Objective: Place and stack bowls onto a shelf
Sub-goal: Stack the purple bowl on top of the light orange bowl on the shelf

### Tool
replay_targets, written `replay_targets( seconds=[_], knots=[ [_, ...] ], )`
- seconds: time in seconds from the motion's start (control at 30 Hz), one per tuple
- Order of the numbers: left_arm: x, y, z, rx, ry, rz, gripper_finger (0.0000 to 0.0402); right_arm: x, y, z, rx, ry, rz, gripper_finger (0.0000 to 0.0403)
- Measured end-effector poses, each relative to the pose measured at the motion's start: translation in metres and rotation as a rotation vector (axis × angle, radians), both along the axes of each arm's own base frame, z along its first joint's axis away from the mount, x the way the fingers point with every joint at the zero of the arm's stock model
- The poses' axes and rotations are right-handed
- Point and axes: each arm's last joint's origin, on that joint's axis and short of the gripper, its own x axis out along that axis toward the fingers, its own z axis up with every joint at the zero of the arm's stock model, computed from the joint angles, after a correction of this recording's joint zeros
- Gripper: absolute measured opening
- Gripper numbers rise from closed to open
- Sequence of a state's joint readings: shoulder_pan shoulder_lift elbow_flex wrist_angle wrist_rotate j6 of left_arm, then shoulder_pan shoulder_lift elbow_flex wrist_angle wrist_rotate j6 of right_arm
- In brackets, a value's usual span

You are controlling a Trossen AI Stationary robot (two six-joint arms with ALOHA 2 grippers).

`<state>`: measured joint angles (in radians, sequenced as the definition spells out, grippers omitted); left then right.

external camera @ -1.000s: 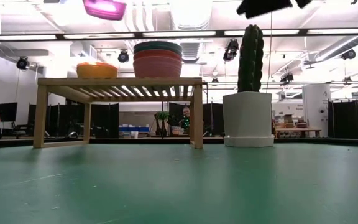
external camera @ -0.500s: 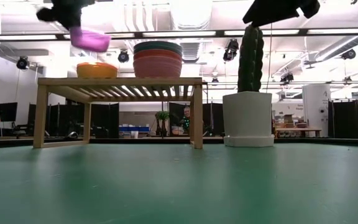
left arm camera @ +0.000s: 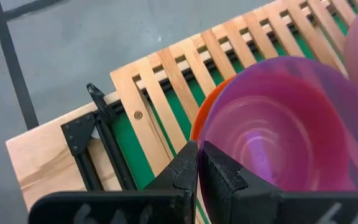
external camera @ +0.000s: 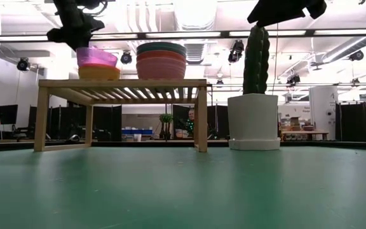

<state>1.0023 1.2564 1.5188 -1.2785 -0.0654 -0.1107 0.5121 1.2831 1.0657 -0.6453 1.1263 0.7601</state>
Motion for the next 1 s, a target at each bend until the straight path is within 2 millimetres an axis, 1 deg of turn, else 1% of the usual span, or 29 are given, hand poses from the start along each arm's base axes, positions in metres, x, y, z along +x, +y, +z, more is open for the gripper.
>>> replay_targets(
  seconds=[0.33, 0.43, 0.57, 0.87, 1.0],
  knots=[
    [0.0009, 0.0015, 0.0010, 0.020, -0.009, -0.005, 0.0000, 0.0001, 0.0000, 0.0000, 0.005, -0.005, -0.002, 0.0164],
    [0.0009, 0.0015, 0.0010, 0.020, -0.009, -0.005, 0.0008, 0.0001, 0.0001, 0.0001, 0.005, -0.005, -0.002, 0.0164],
    [0.0009, 0.0015, 0.0010, 0.020, -0.009, -0.005, 0.0032, 0.0002, 0.0001, 0.0001, 0.006, -0.007, -0.002, 0.0164],
    [0.0006, 0.0008, 0.0029, 0.041, -0.008, -0.023, 0.0110, 0.0002, 0.0001, 0.0002, 0.006, -0.007, -0.002, 0.0164],
    [-0.0014, -0.0031, 0.0083, 0.087, -0.017, -0.070, 0.0125, 0.0003, 0.0002, 0.0001, 0.006, -0.007, -0.002, 0.0164]
  ],
)
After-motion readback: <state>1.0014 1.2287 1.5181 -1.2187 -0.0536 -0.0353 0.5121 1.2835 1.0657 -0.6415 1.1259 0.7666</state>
